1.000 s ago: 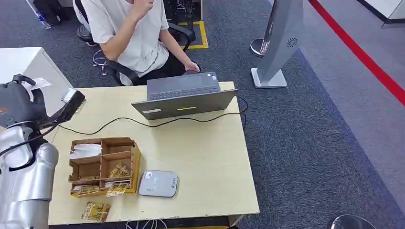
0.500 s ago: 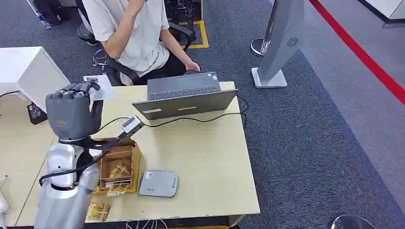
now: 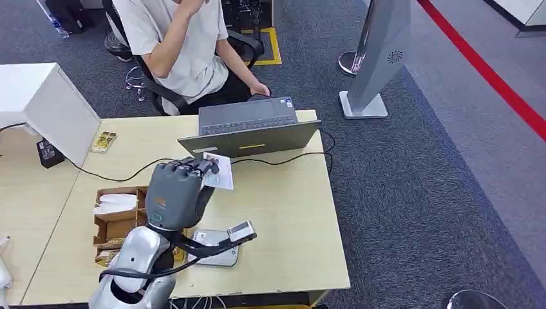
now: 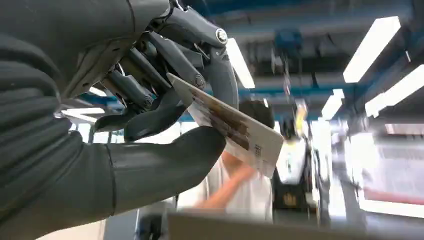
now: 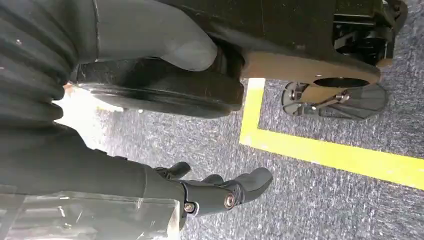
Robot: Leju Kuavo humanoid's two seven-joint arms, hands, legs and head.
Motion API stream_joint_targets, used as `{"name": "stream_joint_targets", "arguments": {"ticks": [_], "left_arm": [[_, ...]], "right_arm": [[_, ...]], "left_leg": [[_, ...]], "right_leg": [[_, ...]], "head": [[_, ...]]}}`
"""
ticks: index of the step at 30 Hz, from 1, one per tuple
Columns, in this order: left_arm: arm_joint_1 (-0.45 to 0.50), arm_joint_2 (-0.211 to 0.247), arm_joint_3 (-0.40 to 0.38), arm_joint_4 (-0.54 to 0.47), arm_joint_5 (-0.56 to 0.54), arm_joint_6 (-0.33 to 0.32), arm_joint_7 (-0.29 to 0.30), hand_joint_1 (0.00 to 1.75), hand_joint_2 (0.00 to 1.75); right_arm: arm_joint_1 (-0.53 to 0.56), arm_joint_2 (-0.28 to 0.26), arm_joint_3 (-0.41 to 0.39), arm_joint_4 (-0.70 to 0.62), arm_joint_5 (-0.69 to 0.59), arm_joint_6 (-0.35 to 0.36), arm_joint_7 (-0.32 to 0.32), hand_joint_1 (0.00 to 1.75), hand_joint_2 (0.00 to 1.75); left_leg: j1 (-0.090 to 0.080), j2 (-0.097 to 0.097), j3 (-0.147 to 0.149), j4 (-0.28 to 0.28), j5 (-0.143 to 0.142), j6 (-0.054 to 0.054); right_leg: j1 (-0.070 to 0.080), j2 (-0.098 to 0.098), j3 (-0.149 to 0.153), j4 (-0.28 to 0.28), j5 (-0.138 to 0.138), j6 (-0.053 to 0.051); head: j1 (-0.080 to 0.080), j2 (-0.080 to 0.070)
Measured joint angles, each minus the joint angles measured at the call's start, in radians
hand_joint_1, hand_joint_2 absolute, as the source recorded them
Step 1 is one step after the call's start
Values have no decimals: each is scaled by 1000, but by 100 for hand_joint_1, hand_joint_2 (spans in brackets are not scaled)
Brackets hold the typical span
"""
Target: Pass the card to the sensor for recognition and then transmit it.
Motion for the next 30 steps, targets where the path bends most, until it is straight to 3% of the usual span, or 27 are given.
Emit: {"name": "stream_joint_targets", "arguments": {"ticks": [2, 14, 18, 30], "left_arm": [[24, 23, -38, 0, 8, -60, 13, 175, 175], [63, 115, -132, 0, 32, -111, 38, 175, 175], [64, 132, -144, -2, 33, -124, 44, 175, 175], [42, 180, -179, -4, 30, -252, 135, 175, 175]], "right_arm": [[0, 0, -17, -1, -9, 2, 0, 0, 175], [-1, 1, -62, -3, -23, 4, -5, 0, 175], [-1, 1, -68, -3, -23, 4, -6, 0, 175], [-2, 3, -108, -3, -24, 1, -12, 0, 175]], "left_leg": [[0, 0, 0, 0, 0, 0], [0, -1, 0, 0, 0, 0], [0, 0, 0, 0, 0, 0], [0, -1, 0, 0, 0, 0]], "right_leg": [[0, 0, 0, 0, 0, 0], [0, -2, 0, 0, 0, 0], [0, -2, 0, 0, 0, 0], [0, -3, 0, 0, 0, 0]], "head": [[0, 0], [0, 0], [0, 0], [0, 0]]}}
